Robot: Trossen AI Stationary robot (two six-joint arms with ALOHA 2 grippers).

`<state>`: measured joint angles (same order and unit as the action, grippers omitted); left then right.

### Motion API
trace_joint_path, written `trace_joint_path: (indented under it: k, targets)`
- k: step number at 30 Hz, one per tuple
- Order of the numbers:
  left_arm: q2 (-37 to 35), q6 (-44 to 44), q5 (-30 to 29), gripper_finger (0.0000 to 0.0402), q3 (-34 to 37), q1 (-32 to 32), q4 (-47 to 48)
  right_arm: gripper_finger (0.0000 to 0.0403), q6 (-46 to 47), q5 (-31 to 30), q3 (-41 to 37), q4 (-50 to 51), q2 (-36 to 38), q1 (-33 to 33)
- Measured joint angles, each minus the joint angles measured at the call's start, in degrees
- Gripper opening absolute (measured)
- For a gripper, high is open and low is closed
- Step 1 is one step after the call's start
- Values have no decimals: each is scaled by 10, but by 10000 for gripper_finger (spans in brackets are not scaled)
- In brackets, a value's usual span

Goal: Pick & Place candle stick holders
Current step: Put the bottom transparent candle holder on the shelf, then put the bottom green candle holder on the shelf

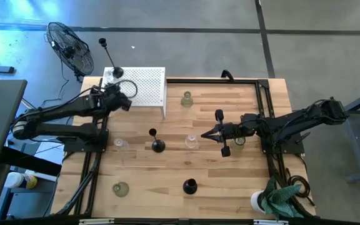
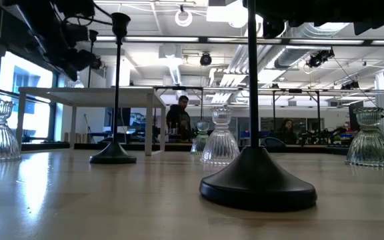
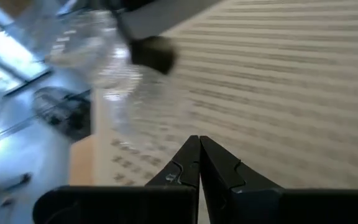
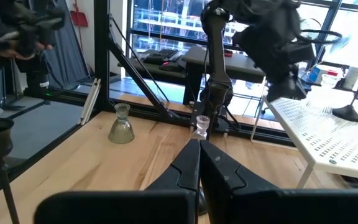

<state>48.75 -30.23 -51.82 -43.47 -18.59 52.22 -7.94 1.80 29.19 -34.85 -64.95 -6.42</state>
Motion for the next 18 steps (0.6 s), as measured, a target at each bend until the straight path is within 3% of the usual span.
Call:
trace_joint_path:
  k: [5,11,18]
  targets:
    - [-13,2,41,1,-7,143,4,1,0,0,0,1,0,0]
    - [4,3,64,1,-64,340,2,2,1,-1,0,2,0,0]
    - [62,-14,177,1,-135,543,7,2,2,-1,0,3,0,0]
